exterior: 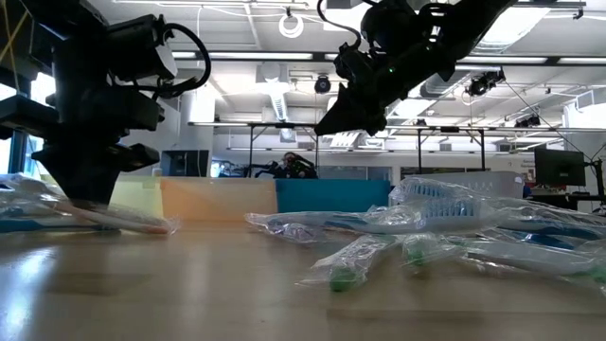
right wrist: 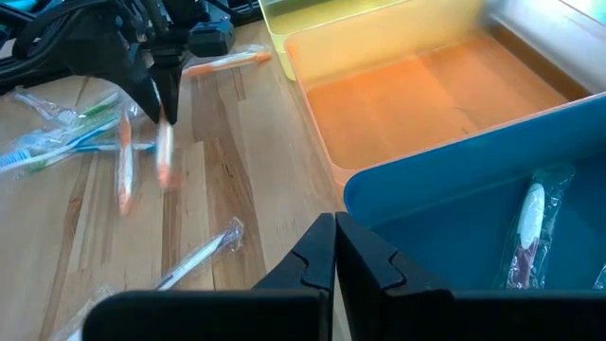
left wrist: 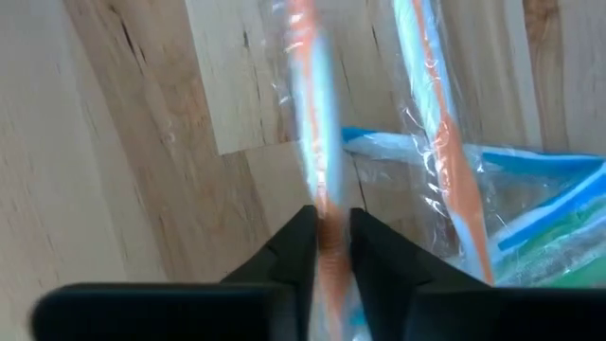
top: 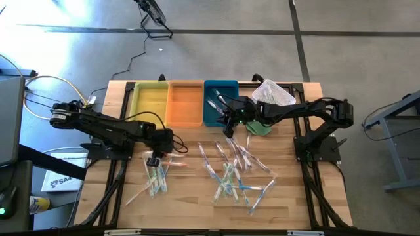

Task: Pick & Place Toothbrushes
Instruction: Put the yellow toothbrush into the yellow bin

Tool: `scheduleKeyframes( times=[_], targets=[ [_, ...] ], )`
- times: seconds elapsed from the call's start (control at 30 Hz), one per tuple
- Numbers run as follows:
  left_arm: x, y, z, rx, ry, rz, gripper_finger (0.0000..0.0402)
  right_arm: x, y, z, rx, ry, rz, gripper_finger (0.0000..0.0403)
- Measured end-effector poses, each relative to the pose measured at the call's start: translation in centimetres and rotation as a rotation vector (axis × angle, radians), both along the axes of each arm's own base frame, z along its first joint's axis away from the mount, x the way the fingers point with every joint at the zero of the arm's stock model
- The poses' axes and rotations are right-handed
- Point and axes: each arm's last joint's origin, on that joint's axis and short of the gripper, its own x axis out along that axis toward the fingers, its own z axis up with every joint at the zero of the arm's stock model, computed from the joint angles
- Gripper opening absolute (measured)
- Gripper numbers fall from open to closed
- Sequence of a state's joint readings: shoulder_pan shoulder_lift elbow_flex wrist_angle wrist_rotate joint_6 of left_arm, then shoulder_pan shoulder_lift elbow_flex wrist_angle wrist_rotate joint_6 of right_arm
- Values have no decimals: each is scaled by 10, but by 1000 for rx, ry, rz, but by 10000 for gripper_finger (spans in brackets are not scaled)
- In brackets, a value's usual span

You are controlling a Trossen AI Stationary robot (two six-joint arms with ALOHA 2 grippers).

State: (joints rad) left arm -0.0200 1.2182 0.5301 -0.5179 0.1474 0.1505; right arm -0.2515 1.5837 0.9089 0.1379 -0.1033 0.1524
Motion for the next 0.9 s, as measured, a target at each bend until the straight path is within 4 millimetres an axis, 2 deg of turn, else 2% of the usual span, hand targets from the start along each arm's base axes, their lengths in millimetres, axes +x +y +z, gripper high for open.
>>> scheduleKeyframes(
  times=[0.17, 0.37, 0.57, 0.9],
  targets=[
    [0, 0, 0, 1, 0, 0, 10, 0, 0, 0, 0, 0, 0, 4],
    [1, 0, 0, 2, -12, 0, 24, 0, 0, 0, 0, 0, 0, 4],
    [9, 0, 5, 7, -112, -13, 7, 0, 0, 0, 0, 0, 0, 4],
    [21, 0, 17, 12, -214, -23, 11, 0, 0, -1, 2, 10, 1, 4]
  ],
)
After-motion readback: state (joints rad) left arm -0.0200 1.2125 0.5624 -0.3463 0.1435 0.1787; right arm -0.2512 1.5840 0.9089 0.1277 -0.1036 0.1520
